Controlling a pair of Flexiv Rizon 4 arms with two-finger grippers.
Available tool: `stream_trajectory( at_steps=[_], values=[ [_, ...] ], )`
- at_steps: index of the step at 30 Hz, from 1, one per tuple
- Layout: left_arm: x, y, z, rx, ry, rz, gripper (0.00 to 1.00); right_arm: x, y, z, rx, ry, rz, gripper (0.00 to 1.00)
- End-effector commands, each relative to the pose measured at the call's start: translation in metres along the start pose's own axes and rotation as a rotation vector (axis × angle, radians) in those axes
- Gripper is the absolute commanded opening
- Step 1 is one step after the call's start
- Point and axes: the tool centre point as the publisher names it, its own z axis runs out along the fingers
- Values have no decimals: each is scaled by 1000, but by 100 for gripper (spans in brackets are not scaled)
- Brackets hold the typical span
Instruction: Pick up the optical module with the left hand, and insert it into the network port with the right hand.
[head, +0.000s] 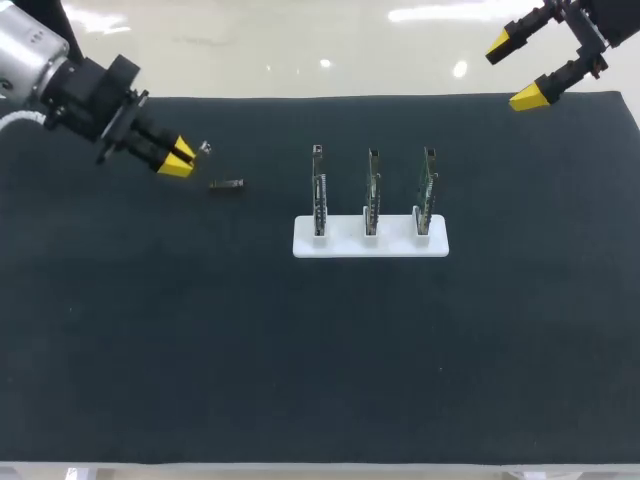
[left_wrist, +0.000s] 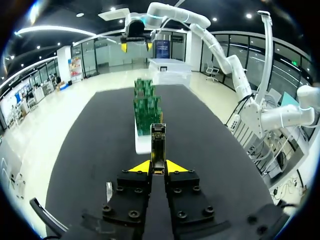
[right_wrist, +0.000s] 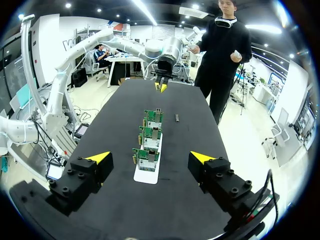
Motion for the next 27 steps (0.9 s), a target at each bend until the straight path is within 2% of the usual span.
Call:
stream_trajectory(
  at_steps=[1, 6, 10, 17, 21, 27],
  values=[
    [-9, 1, 7, -29, -214, 60, 0, 0, 0, 0, -1, 0, 0, 100],
    [-42, 2, 25, -106, -377, 66, 0, 0, 0, 0, -1, 0, 0, 100],
    [-68, -2, 34, -146, -453, 37, 0, 0, 0, 0, -1, 0, 0, 100],
    [-102, -10, 53, -196, -511, -17, 0, 0, 0, 0, -1, 0, 0, 100],
    [-121, -8, 63, -227, -527, -45, 0, 0, 0, 0, -1, 0, 0, 100],
    [-144, -4, 68, -289, -551, -36, 0, 0, 0, 0, -1, 0, 0, 100]
  ],
)
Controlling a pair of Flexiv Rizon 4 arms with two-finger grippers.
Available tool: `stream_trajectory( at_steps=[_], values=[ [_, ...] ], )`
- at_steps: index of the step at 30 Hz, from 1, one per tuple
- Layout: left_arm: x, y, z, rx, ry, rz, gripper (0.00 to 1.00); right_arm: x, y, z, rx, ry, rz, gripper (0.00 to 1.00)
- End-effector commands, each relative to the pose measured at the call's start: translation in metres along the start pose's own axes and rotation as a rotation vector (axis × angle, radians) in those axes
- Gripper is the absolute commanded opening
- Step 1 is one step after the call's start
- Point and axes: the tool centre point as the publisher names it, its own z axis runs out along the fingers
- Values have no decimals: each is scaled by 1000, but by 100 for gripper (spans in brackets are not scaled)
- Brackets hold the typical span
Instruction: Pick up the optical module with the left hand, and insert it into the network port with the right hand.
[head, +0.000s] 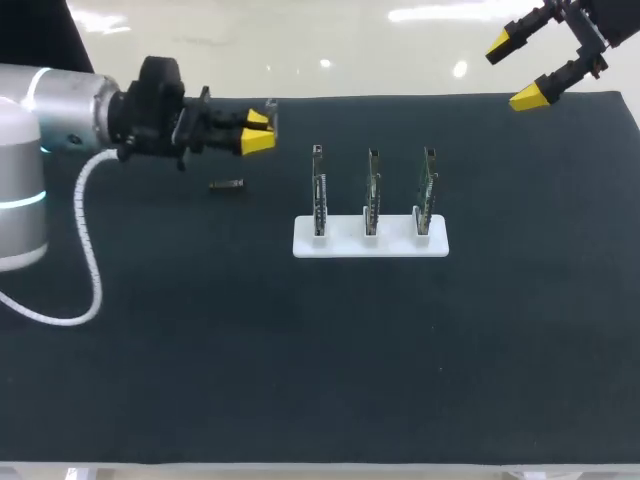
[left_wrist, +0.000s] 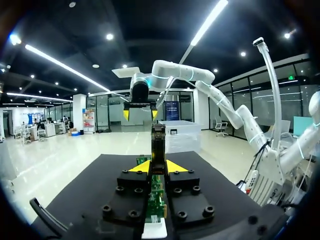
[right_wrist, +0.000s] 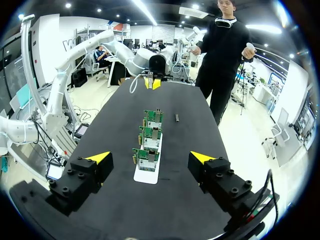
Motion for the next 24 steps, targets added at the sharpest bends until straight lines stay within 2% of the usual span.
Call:
stream_trajectory(
  at_steps=[1, 9, 16, 24],
  values=[
    [-9, -3, 12, -162, 1, 9, 0, 0, 0, 0, -1, 0, 0, 100],
    [-16, -4, 28, -155, 22, 17, 0, 0, 0, 0, -1, 0, 0, 100],
    [-24, -5, 44, -98, 2, 45, 0, 0, 0, 0, -1, 0, 0, 100],
    [-30, 0, 62, -88, -10, 67, 0, 0, 0, 0, -1, 0, 0, 100]
  ],
)
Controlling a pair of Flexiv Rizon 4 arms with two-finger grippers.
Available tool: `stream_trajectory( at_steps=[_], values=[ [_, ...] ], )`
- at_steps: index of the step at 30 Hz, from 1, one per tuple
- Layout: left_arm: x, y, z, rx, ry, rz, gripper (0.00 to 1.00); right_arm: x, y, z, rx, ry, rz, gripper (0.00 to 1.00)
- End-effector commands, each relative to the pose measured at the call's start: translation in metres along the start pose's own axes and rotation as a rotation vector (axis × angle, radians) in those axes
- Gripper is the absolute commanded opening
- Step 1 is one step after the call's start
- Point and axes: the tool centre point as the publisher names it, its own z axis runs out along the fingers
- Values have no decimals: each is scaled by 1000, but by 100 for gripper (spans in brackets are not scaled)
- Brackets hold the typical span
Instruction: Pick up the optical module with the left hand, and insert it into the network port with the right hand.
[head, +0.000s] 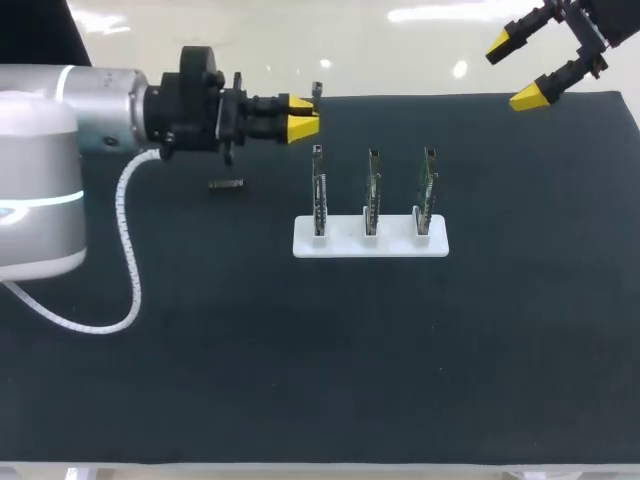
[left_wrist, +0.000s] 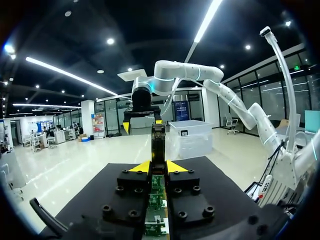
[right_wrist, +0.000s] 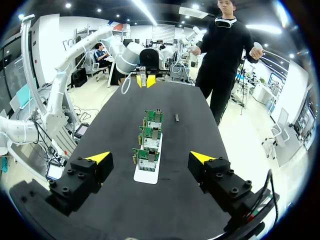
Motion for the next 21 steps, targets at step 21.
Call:
stream_trajectory(
  at_steps=[21],
  values=[
    [-3, 6, 31, 38, -18, 7, 0, 0, 0, 0, -1, 0, 0, 100]
  ],
)
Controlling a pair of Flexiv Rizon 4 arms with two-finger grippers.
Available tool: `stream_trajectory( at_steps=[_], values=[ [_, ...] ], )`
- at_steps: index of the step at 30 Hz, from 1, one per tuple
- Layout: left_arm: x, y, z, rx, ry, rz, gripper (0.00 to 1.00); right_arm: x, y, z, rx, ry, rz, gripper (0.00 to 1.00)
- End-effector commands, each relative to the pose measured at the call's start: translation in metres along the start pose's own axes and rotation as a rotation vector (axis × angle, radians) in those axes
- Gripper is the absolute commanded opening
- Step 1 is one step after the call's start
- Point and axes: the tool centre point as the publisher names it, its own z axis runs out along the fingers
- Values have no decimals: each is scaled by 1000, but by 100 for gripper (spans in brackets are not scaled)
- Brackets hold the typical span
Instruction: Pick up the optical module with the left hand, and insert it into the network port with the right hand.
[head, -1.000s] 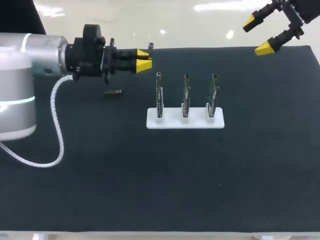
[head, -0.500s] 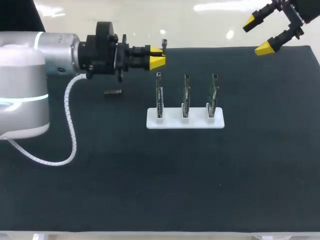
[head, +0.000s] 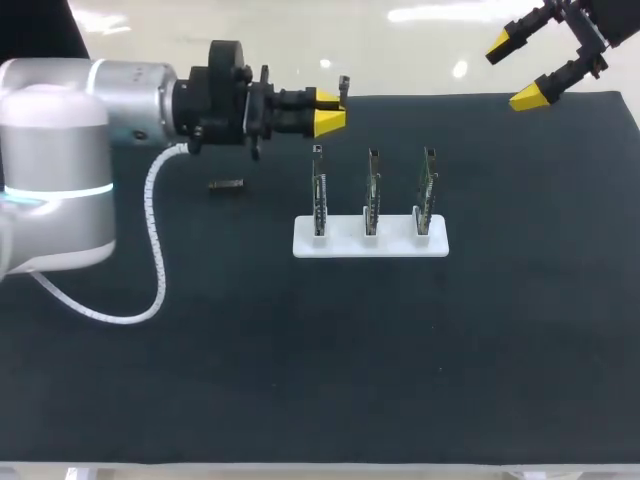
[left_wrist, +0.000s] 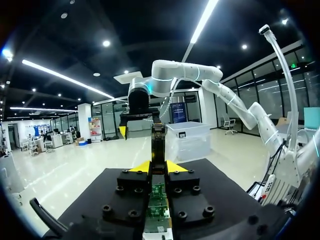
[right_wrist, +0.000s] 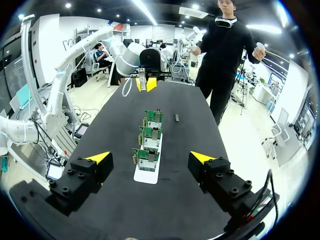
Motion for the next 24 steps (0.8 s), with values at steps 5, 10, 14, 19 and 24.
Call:
stream_trajectory(
  at_steps=[5, 10, 14, 19, 24],
  values=[
    [1, 2, 1, 6, 3, -1, 0, 0, 0, 0, -1, 0, 0, 100],
    [1, 2, 1, 6, 3, -1, 0, 0, 0, 0, -1, 0, 0, 100],
    [1, 2, 1, 6, 3, -1, 0, 0, 0, 0, -1, 0, 0, 100],
    [1, 2, 1, 6, 3, -1, 0, -7, -3, 0, -25, -7, 3, 100],
    [1, 2, 1, 6, 3, -1, 0, -40, -4, 16, -2, -9, 34, 100]
  ],
)
